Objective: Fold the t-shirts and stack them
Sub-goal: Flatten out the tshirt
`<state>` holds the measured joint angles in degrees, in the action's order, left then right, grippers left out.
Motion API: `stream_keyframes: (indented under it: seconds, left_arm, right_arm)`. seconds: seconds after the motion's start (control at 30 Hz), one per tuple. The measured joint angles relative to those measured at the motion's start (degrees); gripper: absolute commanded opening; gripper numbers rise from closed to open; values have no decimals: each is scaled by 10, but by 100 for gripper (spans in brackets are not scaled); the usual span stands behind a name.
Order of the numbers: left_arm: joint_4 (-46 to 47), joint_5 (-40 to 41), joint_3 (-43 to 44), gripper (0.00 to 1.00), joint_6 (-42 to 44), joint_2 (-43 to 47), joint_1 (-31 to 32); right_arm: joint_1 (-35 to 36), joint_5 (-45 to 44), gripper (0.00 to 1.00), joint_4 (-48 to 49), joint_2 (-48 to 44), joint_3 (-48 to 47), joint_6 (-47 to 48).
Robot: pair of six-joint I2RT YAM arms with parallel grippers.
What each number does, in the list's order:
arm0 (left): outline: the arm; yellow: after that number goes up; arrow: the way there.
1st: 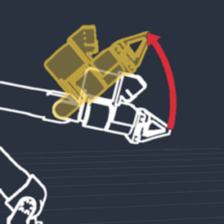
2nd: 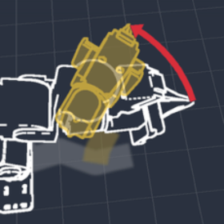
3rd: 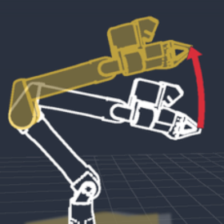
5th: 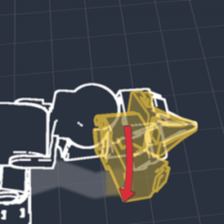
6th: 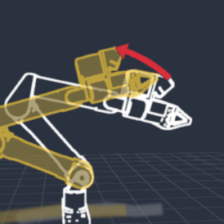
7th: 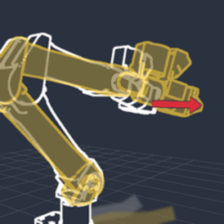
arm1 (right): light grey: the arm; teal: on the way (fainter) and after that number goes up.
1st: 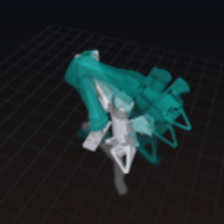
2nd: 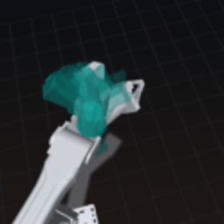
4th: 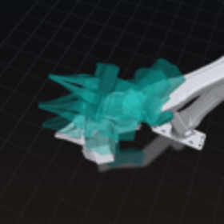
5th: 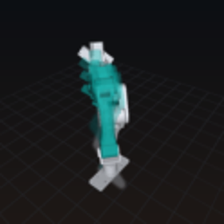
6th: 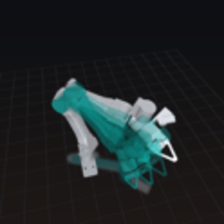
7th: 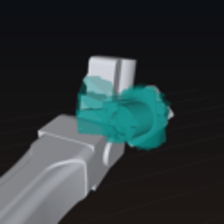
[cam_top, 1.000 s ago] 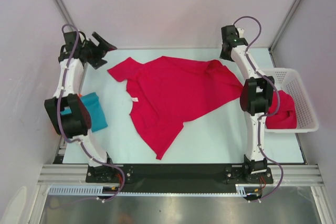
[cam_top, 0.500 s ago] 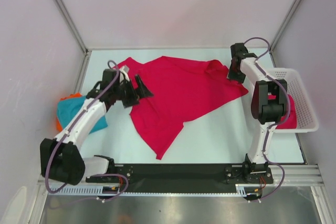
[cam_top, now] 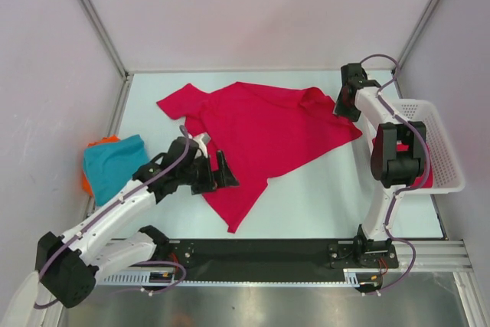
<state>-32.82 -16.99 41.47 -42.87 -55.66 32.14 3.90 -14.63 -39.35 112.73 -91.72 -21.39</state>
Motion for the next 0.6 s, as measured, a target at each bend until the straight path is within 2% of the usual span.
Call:
stream_keyframes:
  seconds: [0.2, 0.6]
  left_arm:
    - [-17, 23, -28, 100, -37, 2, 77]
    - [-37, 34, -76, 100, -67, 6, 130]
  right_arm:
    - [-2, 1, 46, 7, 0, 15, 0]
    - [-8, 1, 46, 8, 0, 39, 0]
